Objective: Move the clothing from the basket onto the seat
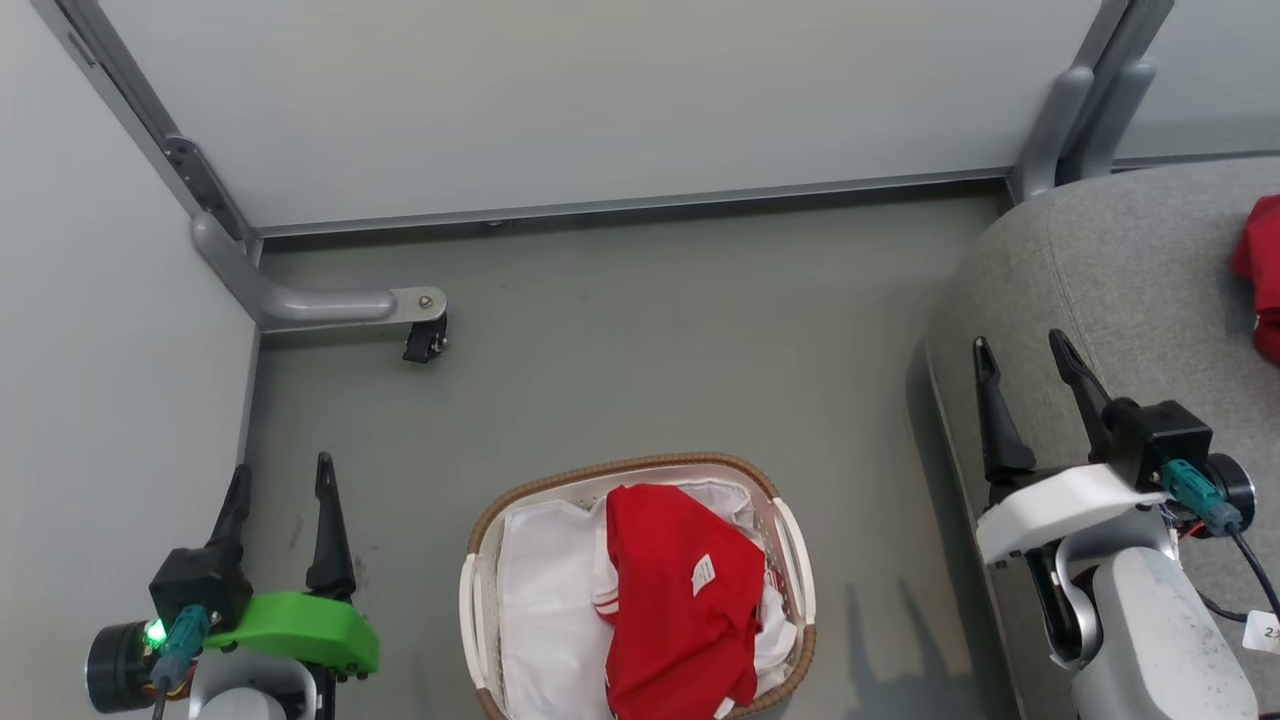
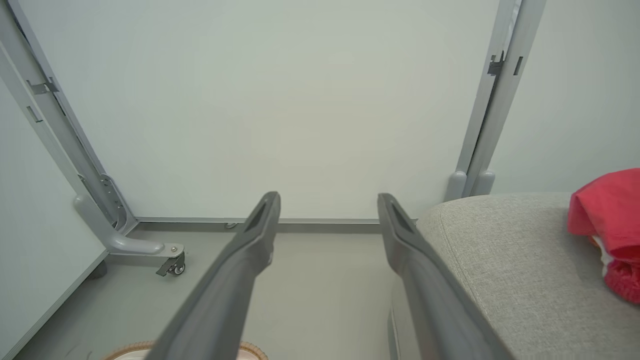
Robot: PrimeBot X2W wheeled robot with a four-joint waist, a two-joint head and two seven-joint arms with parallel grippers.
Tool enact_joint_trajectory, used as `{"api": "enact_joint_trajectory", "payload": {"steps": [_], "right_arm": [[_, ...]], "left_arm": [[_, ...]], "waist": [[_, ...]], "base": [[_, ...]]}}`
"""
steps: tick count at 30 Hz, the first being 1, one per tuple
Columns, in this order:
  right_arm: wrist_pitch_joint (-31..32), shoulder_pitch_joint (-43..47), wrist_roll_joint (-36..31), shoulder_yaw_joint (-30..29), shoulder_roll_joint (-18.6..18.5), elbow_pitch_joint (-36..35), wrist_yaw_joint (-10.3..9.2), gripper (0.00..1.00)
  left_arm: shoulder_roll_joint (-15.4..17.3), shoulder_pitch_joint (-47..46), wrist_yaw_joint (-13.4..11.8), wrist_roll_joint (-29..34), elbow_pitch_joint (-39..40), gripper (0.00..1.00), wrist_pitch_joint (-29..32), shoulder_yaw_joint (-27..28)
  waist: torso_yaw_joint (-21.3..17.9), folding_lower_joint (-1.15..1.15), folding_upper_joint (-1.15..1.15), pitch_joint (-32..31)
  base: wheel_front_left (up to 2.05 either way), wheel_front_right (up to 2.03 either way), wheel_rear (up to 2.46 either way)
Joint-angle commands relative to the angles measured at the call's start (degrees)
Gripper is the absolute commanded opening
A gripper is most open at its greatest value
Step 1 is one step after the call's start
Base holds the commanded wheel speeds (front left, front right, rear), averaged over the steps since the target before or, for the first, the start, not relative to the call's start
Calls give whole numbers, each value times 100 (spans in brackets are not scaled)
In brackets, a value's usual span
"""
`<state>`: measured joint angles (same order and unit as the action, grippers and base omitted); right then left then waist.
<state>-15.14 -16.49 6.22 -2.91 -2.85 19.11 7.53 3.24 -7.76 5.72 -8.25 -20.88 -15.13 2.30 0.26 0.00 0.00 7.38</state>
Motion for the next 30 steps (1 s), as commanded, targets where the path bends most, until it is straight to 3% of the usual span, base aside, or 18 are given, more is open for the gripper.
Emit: {"api": "enact_joint_trajectory", "payload": {"steps": [1, 10, 19, 30], "right_arm": [[-2, 113, 72, -8, -17, 18, -8, 100], [-2, 555, 105, -93, -20, 84, -8, 100], [-1, 702, 156, -76, -19, 101, -8, 100], [-2, 212, 388, 204, -19, -158, -8, 100]], "left_arm": [[1, 123, 3, 51, -10, 100, -2, 87], [-23, 647, 13, 72, 32, 100, -2, 303], [-27, 845, -75, -245, 50, 100, -2, 81], [-24, 224, 88, -590, -167, 100, -2, -408]], "waist": [[73, 0, 0, -137], [-16, 0, 0, -484], [-76, 0, 0, -583], [-228, 0, 0, 185]], "base": [[0, 0, 0], [0, 0, 0], [0, 0, 0], [0, 0, 0]]}}
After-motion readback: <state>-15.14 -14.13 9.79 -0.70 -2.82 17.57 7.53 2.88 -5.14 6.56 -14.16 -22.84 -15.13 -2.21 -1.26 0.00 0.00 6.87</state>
